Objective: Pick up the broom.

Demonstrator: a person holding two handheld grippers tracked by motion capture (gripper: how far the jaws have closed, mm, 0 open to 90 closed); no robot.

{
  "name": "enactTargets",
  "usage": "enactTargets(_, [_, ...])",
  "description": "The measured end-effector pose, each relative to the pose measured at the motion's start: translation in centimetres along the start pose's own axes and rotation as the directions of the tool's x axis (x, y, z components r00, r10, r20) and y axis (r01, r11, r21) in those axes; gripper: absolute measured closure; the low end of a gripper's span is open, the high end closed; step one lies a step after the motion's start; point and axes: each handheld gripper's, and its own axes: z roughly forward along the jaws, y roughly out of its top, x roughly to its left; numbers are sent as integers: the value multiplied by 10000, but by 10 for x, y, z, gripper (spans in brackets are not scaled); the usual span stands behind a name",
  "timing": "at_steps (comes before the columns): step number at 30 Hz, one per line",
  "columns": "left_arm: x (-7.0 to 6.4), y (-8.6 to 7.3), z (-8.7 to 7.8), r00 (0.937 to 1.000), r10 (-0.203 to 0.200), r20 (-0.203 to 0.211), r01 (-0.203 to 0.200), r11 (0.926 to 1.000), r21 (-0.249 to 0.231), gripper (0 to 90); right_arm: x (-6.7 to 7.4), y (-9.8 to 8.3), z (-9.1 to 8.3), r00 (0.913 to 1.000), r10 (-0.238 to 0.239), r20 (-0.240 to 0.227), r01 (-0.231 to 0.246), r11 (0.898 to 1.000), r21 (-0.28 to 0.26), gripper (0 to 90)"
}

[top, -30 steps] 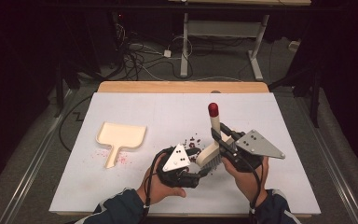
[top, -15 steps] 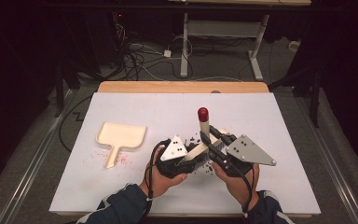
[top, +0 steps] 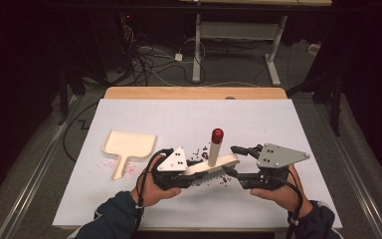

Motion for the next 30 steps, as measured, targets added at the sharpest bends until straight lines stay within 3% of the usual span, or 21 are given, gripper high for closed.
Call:
enactTargets(2, [-2,-2,-4,9995,272,135,-274,9995,164,657,0,-2,6,9997,-150,-183,160,9982,583,369])
enactTargets(4, [-5,-3,-6,9976,483,489,-498,9983,310,657,4,-6,18,9953,-313,-912,401,9945,963,369])
enactTargets(5, [-6,-3,-6,9958,636,666,-664,9969,416,657,4,-6,18,9953,-313,-912,401,9945,963,369])
enactTargets(7, [-9,-2,-6,9897,884,1129,-962,9932,656,657,7,-9,27,9864,-405,-1592,626,9886,1369,374])
enactTargets(9, [-13,0,-6,9853,1070,1332,-1164,9911,652,656,8,-13,36,9723,-335,-2312,704,9857,1532,393])
enactTargets(10, [-14,1,-6,9840,1077,1421,-1175,9912,618,656,9,-17,43,9575,-275,-2870,797,9819,1718,419])
enactTargets(11, [-15,1,-6,9823,1111,1509,-1207,9911,557,656,9,-17,43,9575,-275,-2870,797,9819,1718,419])
enactTargets(13, [-16,2,-6,9802,1128,1629,-1219,9914,471,656,14,-20,53,9350,-394,-3524,1127,9753,1898,536])
enactTargets(14, [-16,2,-6,9812,1166,1537,-1258,9907,518,656,14,-20,53,9350,-394,-3524,1127,9753,1898,536])
enactTargets(15, [-14,1,-6,9818,1068,1573,-1141,9927,380,650,15,-20,56,9230,-630,-3796,1376,9753,1726,630])
enactTargets(18, [-14,0,-6,9833,1073,1469,-1141,9927,391,620,18,-21,58,9252,-508,-3761,1291,9740,1861,654])
enactTargets(20, [-14,-1,-6,9901,1055,928,-1091,9934,348,596,17,-21,57,9255,-651,-3730,1457,9705,1922,660])
enactTargets(21, [-11,-3,-10,9952,873,441,-887,9956,300,495,15,-20,56,9373,-715,-3411,1433,9712,1902,670])
enactTargets(22, [-11,-3,-10,9952,873,441,-887,9956,300,444,14,-21,53,9441,-613,-3240,1311,9714,1982,671])
enactTargets(23, [-10,-4,-13,9965,832,4,-831,9962,259,395,12,-21,51,9524,-502,-3006,1160,9718,2052,671])
enactTargets(24, [-9,-6,-16,9964,715,-452,-706,9973,222,395,12,-21,51,9524,-502,-3006,1160,9718,2052,671])
enactTargets(26, [-6,-12,-25,9936,520,-1000,-513,9986,95,294,7,-23,44,9689,-465,-2430,994,9726,2101,671])
enactTargets(27, [-5,-16,-29,9883,470,-1451,-469,9989,43,294,7,-23,44,9689,-465,-2430,994,9726,2101,671])
enactTargets(28, [-4,-20,-33,9814,407,-1876,-398,9992,87,235,3,-24,38,9776,-369,-2074,812,9745,2094,670])
enactTargets(30, [-2,-30,-43,9704,169,-2410,-180,9998,-25,224,-2,-24,33,9863,-165,-1643,501,9780,2026,670])
